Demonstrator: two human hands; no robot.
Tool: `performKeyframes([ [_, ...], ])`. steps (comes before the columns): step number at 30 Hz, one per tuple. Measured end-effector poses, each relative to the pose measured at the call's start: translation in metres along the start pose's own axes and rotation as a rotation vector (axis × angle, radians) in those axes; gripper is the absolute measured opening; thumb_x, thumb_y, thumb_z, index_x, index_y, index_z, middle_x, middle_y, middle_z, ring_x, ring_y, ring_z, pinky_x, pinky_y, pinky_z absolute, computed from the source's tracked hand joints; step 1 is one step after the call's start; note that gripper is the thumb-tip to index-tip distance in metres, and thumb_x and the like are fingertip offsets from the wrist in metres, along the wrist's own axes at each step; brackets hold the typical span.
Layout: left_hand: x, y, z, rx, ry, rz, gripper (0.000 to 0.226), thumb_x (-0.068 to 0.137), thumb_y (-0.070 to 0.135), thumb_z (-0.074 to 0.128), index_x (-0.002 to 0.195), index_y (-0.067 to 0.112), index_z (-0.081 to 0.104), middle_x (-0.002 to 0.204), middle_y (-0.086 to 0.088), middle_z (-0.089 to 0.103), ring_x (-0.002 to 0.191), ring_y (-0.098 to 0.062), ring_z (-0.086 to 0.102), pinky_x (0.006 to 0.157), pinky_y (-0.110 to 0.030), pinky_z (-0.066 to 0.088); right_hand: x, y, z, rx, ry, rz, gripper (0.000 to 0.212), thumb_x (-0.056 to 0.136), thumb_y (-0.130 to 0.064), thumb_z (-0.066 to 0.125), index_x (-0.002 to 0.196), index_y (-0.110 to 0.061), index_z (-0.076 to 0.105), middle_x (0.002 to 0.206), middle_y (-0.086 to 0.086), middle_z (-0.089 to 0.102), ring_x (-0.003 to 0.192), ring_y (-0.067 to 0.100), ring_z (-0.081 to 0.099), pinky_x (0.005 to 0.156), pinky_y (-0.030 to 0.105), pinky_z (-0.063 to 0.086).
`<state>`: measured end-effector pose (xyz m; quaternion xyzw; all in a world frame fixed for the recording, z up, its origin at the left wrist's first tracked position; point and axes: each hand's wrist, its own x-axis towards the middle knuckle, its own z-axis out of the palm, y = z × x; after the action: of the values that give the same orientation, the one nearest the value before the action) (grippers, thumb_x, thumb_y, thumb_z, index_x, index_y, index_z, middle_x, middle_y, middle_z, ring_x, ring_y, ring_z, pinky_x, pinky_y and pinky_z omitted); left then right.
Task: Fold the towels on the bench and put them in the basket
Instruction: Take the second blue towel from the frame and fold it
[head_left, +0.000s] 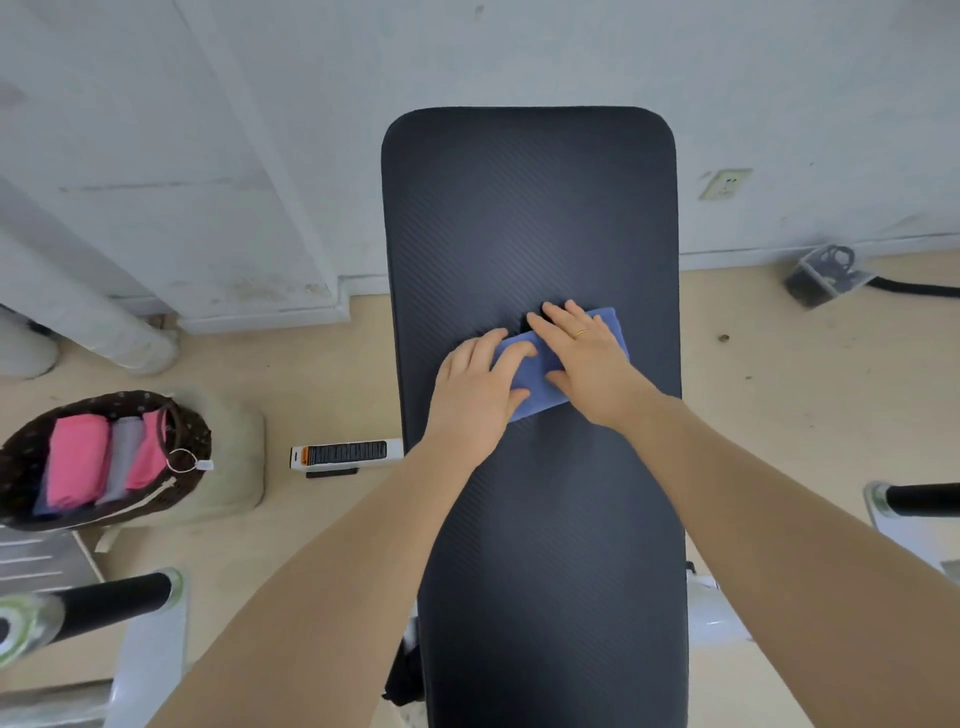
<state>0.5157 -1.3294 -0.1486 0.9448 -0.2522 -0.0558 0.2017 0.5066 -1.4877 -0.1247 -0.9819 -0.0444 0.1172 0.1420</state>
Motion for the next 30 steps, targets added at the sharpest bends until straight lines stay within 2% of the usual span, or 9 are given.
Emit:
performKeyframes([
  [7,-0.003,0.018,0.01,0.149,0.05,-0.159,0.066,0.089,0.033,0.057,0.145,0.016,0.026,0.137,-0.007,0.042,0.126,-0.027,0.04,0.099,-0.039,0.037,-0.01,-0.001,0.02,-0.133,0.124,-0.042,0.062,0.097,-0.009,0.04,0.15,-0.014,0.008,0.156,0.014,0.007,0.146,0.029,-0.006,0.117,0.036,-0.006],
  [11,-0.013,0.041,-0.002,0.264,-0.145,-0.366,0.053,0.086,0.038,0.06,0.128,0.011,0.041,0.124,-0.009,0.05,0.116,-0.027,0.045,0.094,-0.037,0.035,-0.019,0.011,0.013,-0.224,0.103,-0.213,0.063,0.087,-0.005,0.057,0.143,-0.003,0.03,0.142,0.021,0.039,0.138,0.036,0.028,0.117,0.042,0.007],
  [14,-0.043,0.066,-0.014,0.406,-0.274,-0.304,0.037,0.084,0.029,0.064,0.114,0.01,0.051,0.117,-0.009,0.052,0.111,-0.028,0.047,0.098,-0.039,0.031,-0.05,0.009,0.006,-0.493,-0.016,-0.307,0.071,0.077,-0.022,0.072,0.138,-0.006,0.039,0.126,0.011,0.053,0.119,0.03,0.05,0.116,0.043,0.015],
  [16,-0.079,0.079,-0.041,0.404,-0.268,-0.309,0.036,0.084,0.022,0.064,0.115,0.011,0.05,0.118,-0.009,0.048,0.107,-0.027,0.049,0.093,-0.037,0.035,-0.075,-0.011,-0.009,-0.536,-0.003,-0.417,0.071,0.049,-0.031,0.089,0.112,-0.011,0.064,0.095,0.005,0.063,0.087,0.023,0.064,0.097,0.037,0.045],
  [18,-0.084,0.076,-0.058,0.369,-0.277,-0.239,0.039,0.085,0.02,0.063,0.119,0.01,0.046,0.122,-0.009,0.042,0.104,-0.025,0.051,0.084,-0.034,0.041,-0.08,-0.015,-0.01,-0.415,0.07,-0.449,0.066,0.031,-0.027,0.093,0.09,-0.012,0.069,0.079,0.004,0.061,0.069,0.021,0.063,0.072,0.032,0.054],
  [22,-0.142,0.081,-0.131,0.359,-0.247,-0.254,0.044,0.088,0.032,0.059,0.119,0.008,0.041,0.119,-0.008,0.048,0.106,-0.025,0.051,0.072,-0.029,0.032,-0.096,-0.073,-0.055,-0.236,-0.002,-0.688,0.059,0.06,-0.034,0.084,0.102,-0.002,0.059,0.124,0.019,0.056,0.116,0.035,0.053,0.103,0.044,0.042],
  [23,-0.158,0.079,-0.144,0.334,-0.247,-0.262,0.047,0.087,0.037,0.059,0.119,0.008,0.04,0.118,-0.008,0.049,0.105,-0.025,0.051,0.071,-0.028,0.03,-0.098,-0.091,-0.066,-0.204,-0.075,-0.743,0.057,0.066,-0.039,0.079,0.104,-0.005,0.055,0.122,0.014,0.057,0.113,0.03,0.053,0.108,0.043,0.036],
  [27,-0.223,0.057,-0.193,0.257,-0.175,-0.365,0.05,0.085,0.042,0.06,0.118,0.008,0.042,0.113,-0.007,0.049,0.1,-0.026,0.052,0.073,-0.033,0.039,-0.105,-0.169,-0.087,-0.08,-0.167,-0.835,0.082,0.071,-0.06,0.067,0.135,-0.02,0.036,0.109,0.003,0.058,0.099,0.021,0.053,0.087,0.032,0.042],
  [30,-0.274,0.032,-0.224,0.125,0.049,-0.458,0.054,0.079,0.042,0.067,0.119,0.012,0.048,0.111,-0.003,0.051,0.093,-0.019,0.052,0.073,-0.032,0.042,-0.113,-0.227,-0.091,-0.133,-0.178,-0.935,0.06,0.081,-0.057,0.058,0.124,-0.018,0.046,0.106,0.001,0.056,0.089,0.019,0.052,0.068,0.028,0.037],
])
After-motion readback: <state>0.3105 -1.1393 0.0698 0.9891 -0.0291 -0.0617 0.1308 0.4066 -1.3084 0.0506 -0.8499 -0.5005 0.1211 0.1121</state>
